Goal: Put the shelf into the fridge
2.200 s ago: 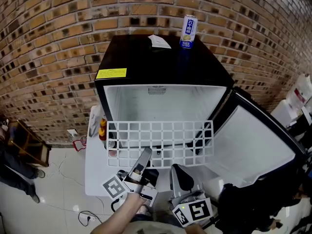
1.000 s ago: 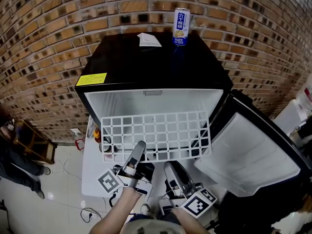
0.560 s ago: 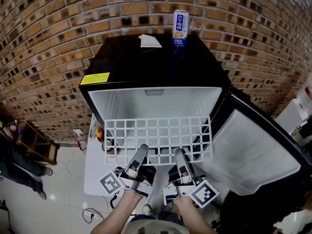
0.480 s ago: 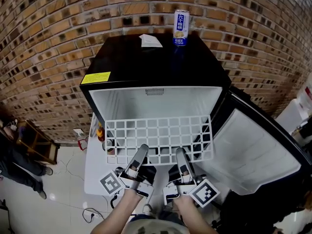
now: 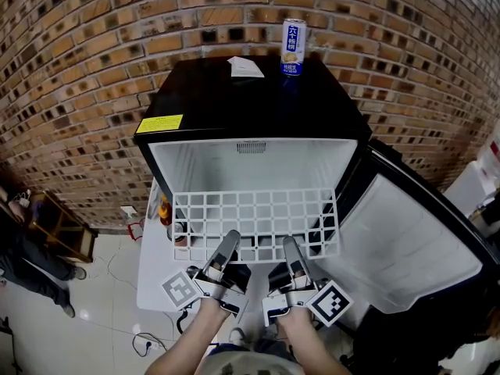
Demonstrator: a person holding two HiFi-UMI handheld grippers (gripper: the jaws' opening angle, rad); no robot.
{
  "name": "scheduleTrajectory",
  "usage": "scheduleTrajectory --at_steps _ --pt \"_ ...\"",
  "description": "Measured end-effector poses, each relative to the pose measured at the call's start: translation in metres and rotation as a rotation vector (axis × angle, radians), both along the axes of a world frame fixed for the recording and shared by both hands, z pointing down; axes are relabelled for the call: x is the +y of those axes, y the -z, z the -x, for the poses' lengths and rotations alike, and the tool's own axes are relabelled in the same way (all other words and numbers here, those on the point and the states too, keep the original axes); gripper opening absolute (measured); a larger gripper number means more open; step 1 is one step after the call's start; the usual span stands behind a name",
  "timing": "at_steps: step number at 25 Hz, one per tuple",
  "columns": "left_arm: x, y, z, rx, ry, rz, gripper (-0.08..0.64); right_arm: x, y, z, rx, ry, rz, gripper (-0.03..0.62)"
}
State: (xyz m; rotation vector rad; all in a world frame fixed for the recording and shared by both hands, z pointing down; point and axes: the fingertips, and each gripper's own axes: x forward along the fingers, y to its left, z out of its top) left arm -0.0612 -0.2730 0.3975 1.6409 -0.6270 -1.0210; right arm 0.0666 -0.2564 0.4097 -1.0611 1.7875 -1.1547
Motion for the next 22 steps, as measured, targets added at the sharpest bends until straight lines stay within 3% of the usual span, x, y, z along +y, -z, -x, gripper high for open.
scheduleTrajectory --at_steps 22 --pt "-0.02 -0.009 0.003 0.0 0.005 0.055 0.023 -0.018 -0.009 0.006 -0.031 0.014 0.049 0.04"
